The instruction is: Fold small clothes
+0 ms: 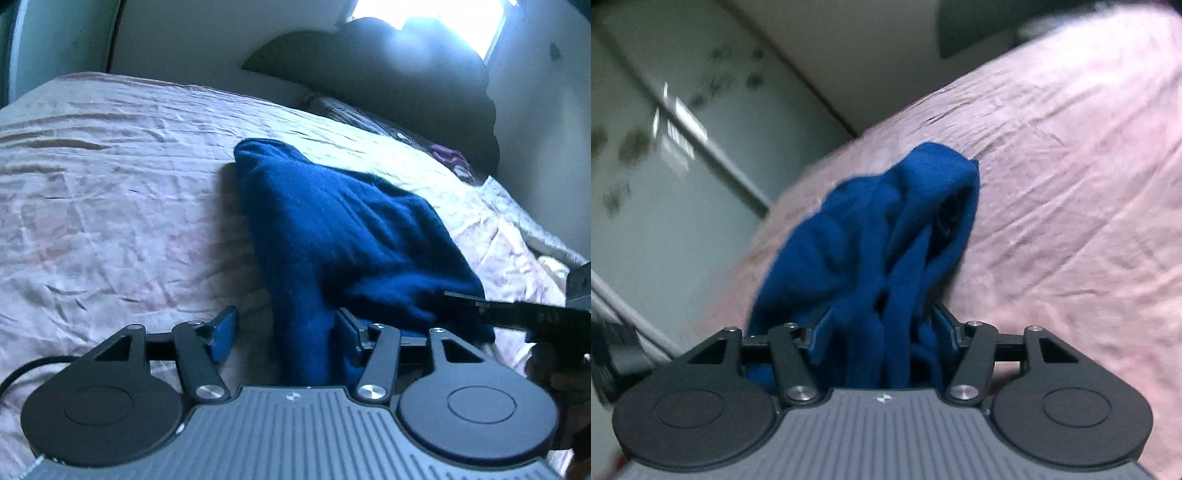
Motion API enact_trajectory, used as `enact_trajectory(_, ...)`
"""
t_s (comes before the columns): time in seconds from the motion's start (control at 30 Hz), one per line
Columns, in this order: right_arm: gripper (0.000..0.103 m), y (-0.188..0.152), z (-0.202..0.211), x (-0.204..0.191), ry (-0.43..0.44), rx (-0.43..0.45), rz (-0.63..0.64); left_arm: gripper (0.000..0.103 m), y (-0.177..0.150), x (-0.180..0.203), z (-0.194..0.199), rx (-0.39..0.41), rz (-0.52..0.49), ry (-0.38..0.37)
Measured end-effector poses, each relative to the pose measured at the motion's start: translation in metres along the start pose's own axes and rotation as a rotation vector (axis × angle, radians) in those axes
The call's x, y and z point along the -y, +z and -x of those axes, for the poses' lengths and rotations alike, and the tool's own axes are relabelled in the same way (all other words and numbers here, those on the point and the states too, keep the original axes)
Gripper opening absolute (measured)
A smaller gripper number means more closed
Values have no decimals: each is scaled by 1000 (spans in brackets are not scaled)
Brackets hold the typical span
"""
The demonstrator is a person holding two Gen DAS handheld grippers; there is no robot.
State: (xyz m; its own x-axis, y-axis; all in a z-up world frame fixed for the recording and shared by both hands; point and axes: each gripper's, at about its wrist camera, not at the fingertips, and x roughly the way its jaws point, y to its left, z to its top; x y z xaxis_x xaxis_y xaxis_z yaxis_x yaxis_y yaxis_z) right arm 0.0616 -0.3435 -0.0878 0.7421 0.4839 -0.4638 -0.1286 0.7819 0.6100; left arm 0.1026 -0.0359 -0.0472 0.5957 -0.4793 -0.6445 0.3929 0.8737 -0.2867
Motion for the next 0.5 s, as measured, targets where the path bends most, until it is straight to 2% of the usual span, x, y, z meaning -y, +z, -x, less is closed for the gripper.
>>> enact_trajectory(0.03, 49, -3, 1, -4, -16, -4, 37, 60, -2, 3, 0, 4, -21, 11)
enact_trajectory(0.07, 33, -4, 1, -7, -44, -8, 66, 59, -4, 8, -1, 9, -43, 26)
enact_trajectory(0.1, 26, -4, 2, -9, -72, -13, 83, 46, -6, 12, -1, 8, -67, 40)
enact_trajectory(0.13, 18, -6, 5, -5, -63, -14, 67, 28, -7, 16, -1, 2, -82, 32)
enact_trajectory(0.2, 13, -8, 10, -2, -46, 3, 27, 16, -7, 22, 3, -2, -89, 10)
enact_trajectory(0.23, 13, -10, 13, -3, -52, 10, 25, 14, -8, 25, 5, 6, -98, 20)
enact_trajectory(0.37, 16, -14, 20, -1, -67, 43, -41, 13, -9, 27, 13, -3, -81, 29)
enact_trajectory(0.4, 19, -13, 20, -1, -86, 45, -55, 23, -9, 26, 15, -10, -67, 27)
enact_trajectory(0.43, 27, -14, 22, -3, -118, 49, -44, 26, -10, 25, 17, -17, -47, 28)
enact_trajectory(0.47, 31, -17, 26, -8, -154, 59, -16, 29, -12, 24, 20, -10, -28, 39)
enact_trajectory(0.5, 32, -21, 31, -16, -186, 70, 28, 38, -16, 23, 23, 2, -14, 56)
